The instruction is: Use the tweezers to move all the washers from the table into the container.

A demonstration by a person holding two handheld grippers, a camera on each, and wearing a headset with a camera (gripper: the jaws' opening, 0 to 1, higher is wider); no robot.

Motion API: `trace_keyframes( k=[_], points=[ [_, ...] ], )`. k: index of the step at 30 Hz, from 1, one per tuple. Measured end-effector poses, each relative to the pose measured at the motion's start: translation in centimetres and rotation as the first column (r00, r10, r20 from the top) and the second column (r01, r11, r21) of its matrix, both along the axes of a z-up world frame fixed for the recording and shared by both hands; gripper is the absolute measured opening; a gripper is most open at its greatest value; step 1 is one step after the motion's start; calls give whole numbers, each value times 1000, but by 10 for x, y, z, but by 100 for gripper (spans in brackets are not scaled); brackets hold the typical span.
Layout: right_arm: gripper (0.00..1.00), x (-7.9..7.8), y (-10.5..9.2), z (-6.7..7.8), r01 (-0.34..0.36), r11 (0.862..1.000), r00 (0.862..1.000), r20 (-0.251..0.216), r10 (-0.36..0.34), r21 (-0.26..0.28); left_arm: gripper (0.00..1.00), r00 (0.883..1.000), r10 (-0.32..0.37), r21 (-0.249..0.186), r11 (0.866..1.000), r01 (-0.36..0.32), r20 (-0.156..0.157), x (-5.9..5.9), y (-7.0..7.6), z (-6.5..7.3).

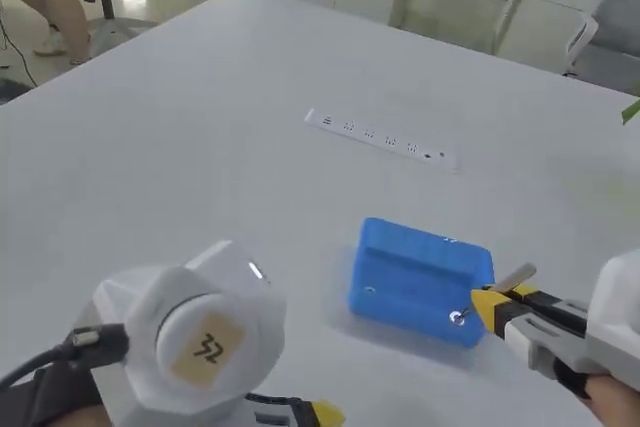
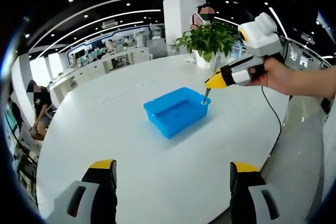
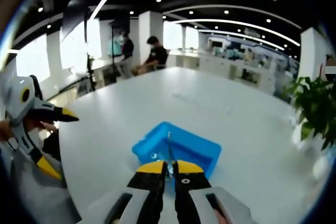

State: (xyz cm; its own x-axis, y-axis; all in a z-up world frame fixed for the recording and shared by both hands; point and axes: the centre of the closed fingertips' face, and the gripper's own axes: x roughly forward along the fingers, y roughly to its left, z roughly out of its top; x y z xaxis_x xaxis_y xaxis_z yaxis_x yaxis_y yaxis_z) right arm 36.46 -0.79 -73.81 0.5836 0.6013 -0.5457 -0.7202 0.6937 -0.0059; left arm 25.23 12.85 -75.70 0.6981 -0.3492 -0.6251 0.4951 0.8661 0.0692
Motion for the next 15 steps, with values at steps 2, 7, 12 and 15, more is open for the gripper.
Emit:
trace_keyframes(
  k=[2,7,12,15],
  points=[
    [3,6,1,3,4,1000,1000,10,-4,-2,91,1000,-3,2,1000,3,3,0,-1,2],
    [3,21,0,0,18,1000,1000,19,-18,1,90,1000,-15,8,1000,15,7,-1,-4,7],
    [3,31,0,-11,31,999,1000,5,-31,-8,89,999,-31,12,999,31,19,0,-8,15],
    [3,37,1,-19,34,999,999,-4,-34,-19,87,999,-44,7,999,44,25,-1,-11,19]
  ],
)
